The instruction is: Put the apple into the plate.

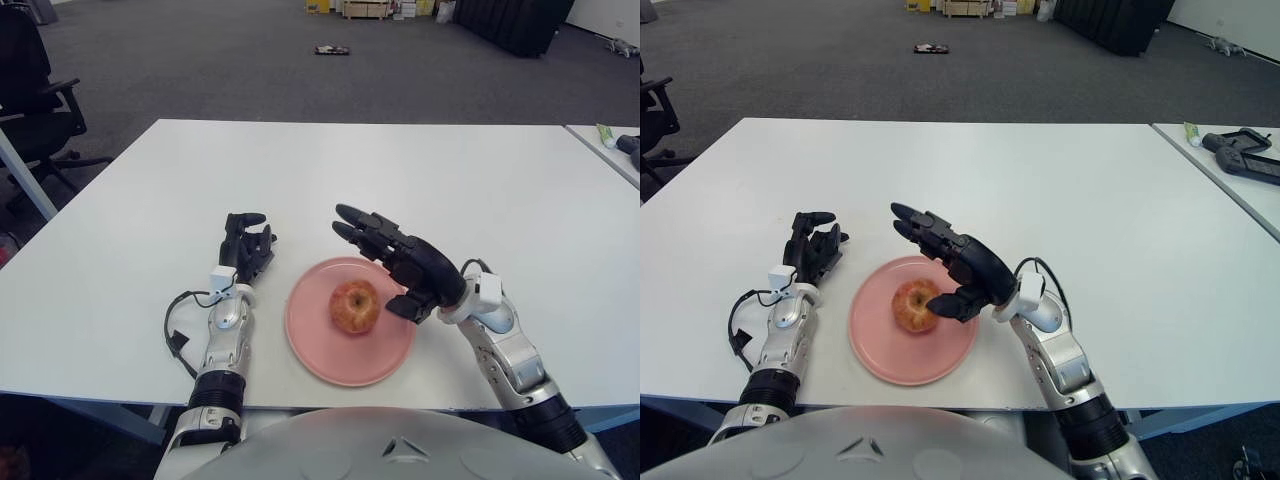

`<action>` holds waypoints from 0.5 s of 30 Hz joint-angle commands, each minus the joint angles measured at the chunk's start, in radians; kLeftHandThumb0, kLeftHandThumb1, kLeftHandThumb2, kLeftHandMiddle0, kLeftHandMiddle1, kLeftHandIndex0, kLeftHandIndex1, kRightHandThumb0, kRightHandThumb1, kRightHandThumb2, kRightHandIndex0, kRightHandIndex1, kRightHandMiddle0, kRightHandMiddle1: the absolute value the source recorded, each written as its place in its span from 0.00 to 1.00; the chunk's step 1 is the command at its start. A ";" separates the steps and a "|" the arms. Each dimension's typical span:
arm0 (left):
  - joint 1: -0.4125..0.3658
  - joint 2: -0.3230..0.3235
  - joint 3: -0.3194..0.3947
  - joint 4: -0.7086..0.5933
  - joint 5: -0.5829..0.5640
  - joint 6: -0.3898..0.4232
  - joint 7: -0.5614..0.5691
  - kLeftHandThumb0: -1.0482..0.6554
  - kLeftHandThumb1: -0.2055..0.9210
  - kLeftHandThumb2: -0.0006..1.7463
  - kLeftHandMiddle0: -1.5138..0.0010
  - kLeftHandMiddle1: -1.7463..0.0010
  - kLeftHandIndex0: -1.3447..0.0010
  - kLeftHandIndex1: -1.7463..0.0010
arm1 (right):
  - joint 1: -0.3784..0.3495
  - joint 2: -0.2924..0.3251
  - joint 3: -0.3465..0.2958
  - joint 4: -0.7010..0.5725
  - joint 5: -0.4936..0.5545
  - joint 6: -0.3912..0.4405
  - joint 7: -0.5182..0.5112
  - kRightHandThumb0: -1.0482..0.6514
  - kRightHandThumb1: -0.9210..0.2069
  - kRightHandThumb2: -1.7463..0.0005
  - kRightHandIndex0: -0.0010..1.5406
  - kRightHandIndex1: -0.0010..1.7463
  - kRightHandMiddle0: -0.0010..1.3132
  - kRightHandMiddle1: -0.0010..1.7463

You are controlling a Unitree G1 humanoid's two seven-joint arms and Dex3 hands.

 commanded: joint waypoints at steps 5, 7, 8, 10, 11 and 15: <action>-0.008 0.009 0.000 0.013 0.000 0.002 -0.006 0.41 1.00 0.30 0.73 0.12 0.85 0.00 | -0.041 0.227 -0.288 0.174 0.483 0.112 -0.087 0.00 0.00 0.62 0.02 0.01 0.00 0.00; -0.008 0.010 0.000 0.013 0.000 0.000 -0.007 0.41 1.00 0.30 0.73 0.12 0.85 0.00 | -0.029 0.262 -0.297 0.161 0.405 0.064 -0.175 0.00 0.00 0.58 0.04 0.02 0.00 0.00; -0.007 0.010 0.000 0.013 0.000 0.000 -0.008 0.41 1.00 0.30 0.72 0.12 0.85 0.00 | -0.026 0.279 -0.303 0.160 0.353 0.033 -0.217 0.04 0.00 0.57 0.08 0.09 0.00 0.17; -0.007 0.011 -0.001 0.013 0.003 -0.001 -0.005 0.41 1.00 0.30 0.72 0.12 0.85 0.00 | -0.019 0.332 -0.322 0.159 0.170 -0.062 -0.356 0.09 0.00 0.56 0.12 0.22 0.02 0.37; -0.007 0.011 -0.002 0.014 0.005 -0.001 -0.004 0.41 1.00 0.30 0.72 0.12 0.85 0.00 | -0.013 0.360 -0.331 0.158 0.078 -0.099 -0.432 0.14 0.00 0.56 0.15 0.31 0.04 0.52; -0.007 0.009 -0.001 0.013 0.004 0.001 -0.003 0.41 1.00 0.30 0.72 0.12 0.85 0.00 | -0.004 0.440 -0.357 0.150 -0.151 -0.152 -0.663 0.34 0.03 0.63 0.23 0.58 0.14 0.88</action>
